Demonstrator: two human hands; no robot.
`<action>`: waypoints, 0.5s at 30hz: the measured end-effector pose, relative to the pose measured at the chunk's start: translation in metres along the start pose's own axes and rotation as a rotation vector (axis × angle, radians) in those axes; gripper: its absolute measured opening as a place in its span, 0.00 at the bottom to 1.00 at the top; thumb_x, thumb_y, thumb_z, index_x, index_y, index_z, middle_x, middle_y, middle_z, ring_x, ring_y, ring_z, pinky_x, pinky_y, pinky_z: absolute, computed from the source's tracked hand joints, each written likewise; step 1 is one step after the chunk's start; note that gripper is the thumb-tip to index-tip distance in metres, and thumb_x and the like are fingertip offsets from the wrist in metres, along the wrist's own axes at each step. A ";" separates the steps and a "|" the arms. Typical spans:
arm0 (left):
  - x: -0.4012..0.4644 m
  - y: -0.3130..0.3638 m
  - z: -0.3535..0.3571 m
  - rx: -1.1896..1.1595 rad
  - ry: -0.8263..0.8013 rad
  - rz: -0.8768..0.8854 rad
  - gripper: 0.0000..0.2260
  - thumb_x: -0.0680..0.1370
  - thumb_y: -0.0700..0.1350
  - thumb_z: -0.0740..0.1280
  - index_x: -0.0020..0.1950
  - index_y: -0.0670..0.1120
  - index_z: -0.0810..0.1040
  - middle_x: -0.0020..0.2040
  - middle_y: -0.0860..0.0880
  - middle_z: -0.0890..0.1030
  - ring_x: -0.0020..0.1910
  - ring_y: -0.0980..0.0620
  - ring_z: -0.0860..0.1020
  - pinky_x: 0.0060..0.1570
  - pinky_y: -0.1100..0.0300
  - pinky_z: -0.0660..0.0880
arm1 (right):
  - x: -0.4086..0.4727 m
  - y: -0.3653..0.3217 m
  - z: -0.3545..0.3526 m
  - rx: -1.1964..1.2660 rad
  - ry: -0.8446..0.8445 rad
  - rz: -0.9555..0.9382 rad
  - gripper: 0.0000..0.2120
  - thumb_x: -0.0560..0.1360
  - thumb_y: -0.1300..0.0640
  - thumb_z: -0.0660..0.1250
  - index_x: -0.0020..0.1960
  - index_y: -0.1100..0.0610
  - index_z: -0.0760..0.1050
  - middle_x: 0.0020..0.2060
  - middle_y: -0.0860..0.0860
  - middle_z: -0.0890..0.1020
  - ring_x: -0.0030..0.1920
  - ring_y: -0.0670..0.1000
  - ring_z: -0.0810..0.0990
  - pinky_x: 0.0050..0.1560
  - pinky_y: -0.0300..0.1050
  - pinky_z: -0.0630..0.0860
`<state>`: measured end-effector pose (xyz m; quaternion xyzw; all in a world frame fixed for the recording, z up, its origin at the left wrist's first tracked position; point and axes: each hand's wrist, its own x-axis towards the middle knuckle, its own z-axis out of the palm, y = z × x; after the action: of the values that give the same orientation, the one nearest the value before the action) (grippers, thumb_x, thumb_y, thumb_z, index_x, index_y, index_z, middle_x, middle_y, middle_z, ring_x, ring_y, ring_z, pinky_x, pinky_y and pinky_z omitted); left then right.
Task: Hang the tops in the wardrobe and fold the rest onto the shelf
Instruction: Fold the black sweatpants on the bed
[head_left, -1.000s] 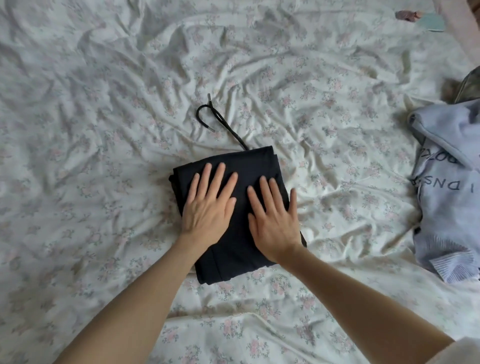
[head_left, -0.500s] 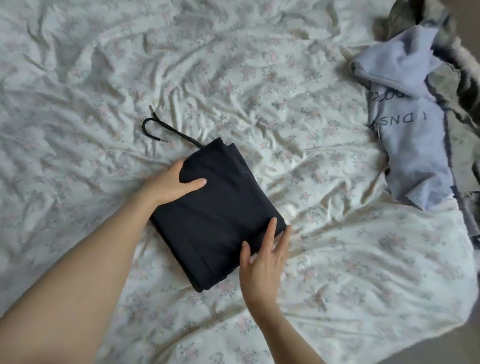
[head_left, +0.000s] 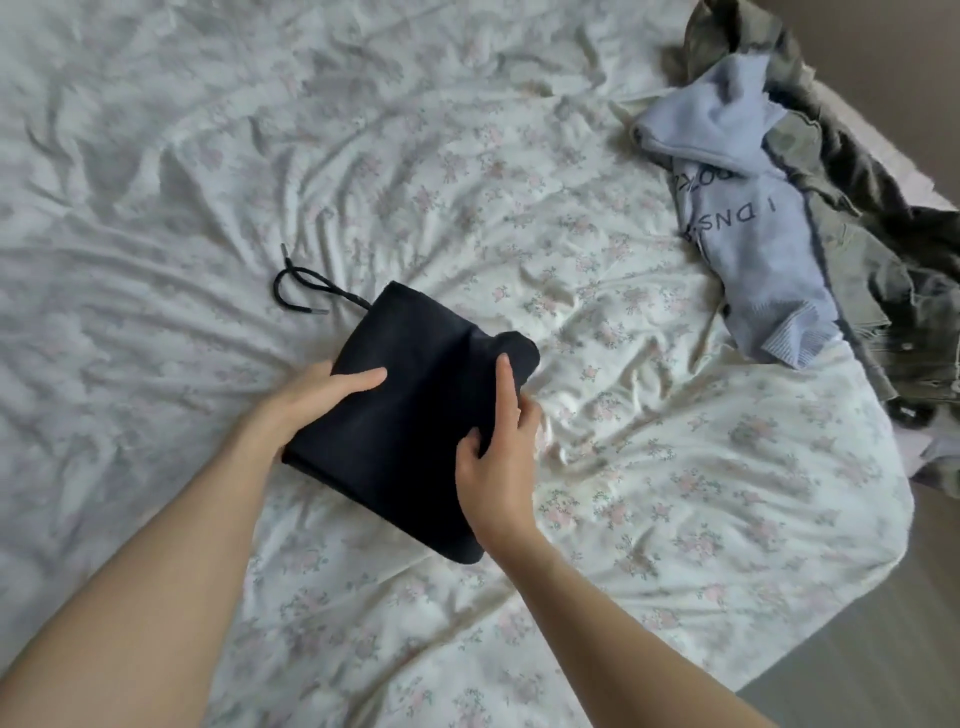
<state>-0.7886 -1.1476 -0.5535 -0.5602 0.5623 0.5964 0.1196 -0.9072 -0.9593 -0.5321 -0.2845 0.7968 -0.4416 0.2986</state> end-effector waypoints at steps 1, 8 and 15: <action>-0.008 -0.005 0.005 -0.064 0.008 0.023 0.17 0.68 0.62 0.72 0.53 0.57 0.79 0.50 0.54 0.84 0.48 0.53 0.83 0.46 0.58 0.77 | 0.007 -0.006 -0.008 -0.026 -0.013 -0.105 0.42 0.75 0.67 0.58 0.70 0.29 0.43 0.63 0.50 0.64 0.47 0.36 0.71 0.43 0.28 0.72; -0.031 -0.026 0.074 -0.242 0.183 0.049 0.18 0.73 0.55 0.71 0.60 0.53 0.72 0.54 0.56 0.77 0.54 0.53 0.77 0.49 0.59 0.73 | 0.069 0.026 -0.081 -0.419 -0.132 -0.033 0.35 0.77 0.63 0.58 0.76 0.42 0.47 0.64 0.50 0.65 0.43 0.47 0.74 0.40 0.40 0.72; -0.017 -0.008 0.083 -0.531 0.198 0.080 0.21 0.70 0.53 0.74 0.61 0.54 0.74 0.53 0.57 0.81 0.51 0.55 0.80 0.47 0.59 0.75 | 0.078 0.059 -0.065 -0.316 -0.165 0.175 0.35 0.78 0.55 0.61 0.77 0.45 0.43 0.65 0.58 0.65 0.54 0.54 0.72 0.53 0.40 0.66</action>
<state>-0.8208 -1.0692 -0.5656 -0.6047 0.4170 0.6695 -0.1105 -1.0175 -0.9539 -0.5731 -0.2928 0.8506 -0.2586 0.3520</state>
